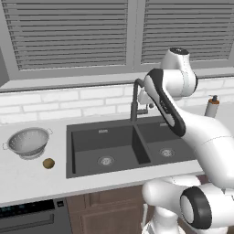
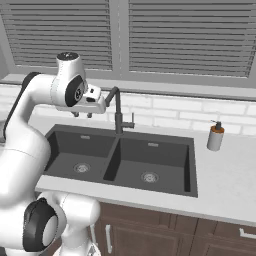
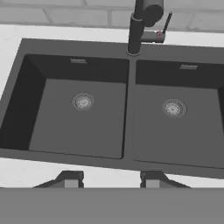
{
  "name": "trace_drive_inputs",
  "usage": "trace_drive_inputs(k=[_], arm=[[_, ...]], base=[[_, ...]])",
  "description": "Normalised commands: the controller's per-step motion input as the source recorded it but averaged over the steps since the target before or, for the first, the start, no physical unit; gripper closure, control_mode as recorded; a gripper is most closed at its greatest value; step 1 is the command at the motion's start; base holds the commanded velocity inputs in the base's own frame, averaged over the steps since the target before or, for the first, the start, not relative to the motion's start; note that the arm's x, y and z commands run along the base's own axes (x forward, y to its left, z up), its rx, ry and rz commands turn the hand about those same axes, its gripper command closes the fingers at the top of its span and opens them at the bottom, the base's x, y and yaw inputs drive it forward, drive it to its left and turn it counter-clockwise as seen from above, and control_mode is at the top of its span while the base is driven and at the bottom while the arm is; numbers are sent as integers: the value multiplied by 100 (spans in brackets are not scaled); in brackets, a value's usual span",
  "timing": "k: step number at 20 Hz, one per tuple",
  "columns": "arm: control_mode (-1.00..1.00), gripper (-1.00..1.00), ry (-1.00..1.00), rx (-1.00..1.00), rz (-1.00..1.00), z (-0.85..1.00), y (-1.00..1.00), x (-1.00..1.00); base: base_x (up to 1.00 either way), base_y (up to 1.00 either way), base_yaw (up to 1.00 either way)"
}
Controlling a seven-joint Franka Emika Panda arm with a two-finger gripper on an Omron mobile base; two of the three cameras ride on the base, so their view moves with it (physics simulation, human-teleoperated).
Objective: Put the colander in the sink, put the kiwi in the colander, and turn on the sink faucet and pour water over the colander.
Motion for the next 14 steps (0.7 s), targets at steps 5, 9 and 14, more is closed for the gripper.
trace_drive_inputs(k=[5, 9, 14], arm=[[-100, -100, -2, 0, 0, 0, 3, -23], [-100, -100, -3, -7, 10, -7, 49, -63], [-100, -100, 0, -10, 8, -8, 83, -52]], base=[[0, 0, 0], [0, 0, 0], [0, 0, 0]])
